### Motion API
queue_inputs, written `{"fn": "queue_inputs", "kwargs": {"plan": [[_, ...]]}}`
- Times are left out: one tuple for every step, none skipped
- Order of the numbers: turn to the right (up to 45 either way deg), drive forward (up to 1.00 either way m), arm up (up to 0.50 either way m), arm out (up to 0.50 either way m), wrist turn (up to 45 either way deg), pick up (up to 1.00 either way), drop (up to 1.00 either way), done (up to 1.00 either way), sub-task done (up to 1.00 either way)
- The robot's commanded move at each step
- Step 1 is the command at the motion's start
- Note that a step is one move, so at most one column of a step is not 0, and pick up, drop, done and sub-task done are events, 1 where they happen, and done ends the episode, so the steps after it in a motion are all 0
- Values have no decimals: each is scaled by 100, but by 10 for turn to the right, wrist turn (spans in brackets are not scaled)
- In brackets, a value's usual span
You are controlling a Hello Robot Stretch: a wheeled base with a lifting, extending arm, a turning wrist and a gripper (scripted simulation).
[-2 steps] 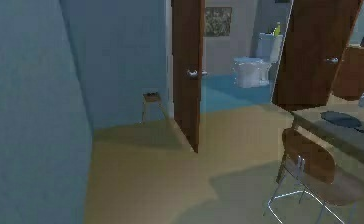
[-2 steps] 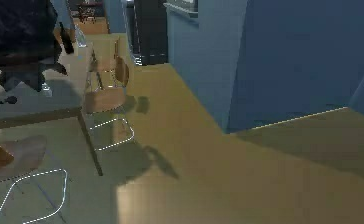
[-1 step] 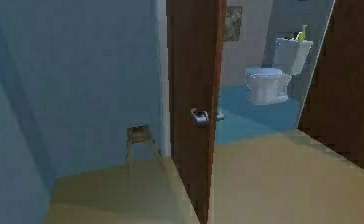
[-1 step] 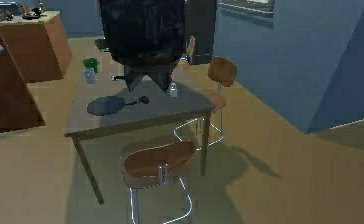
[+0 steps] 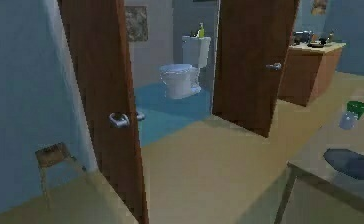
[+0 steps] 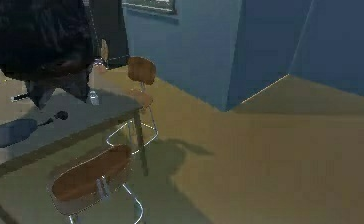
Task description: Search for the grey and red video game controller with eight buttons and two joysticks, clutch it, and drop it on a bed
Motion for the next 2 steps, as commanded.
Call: {"fn": "queue_inputs", "kwargs": {"plan": [[0, 100, 0, 0, 0, 0, 0, 0, 0], [180, 0, 0, 0, 0, 0, 0, 0, 0]]}}
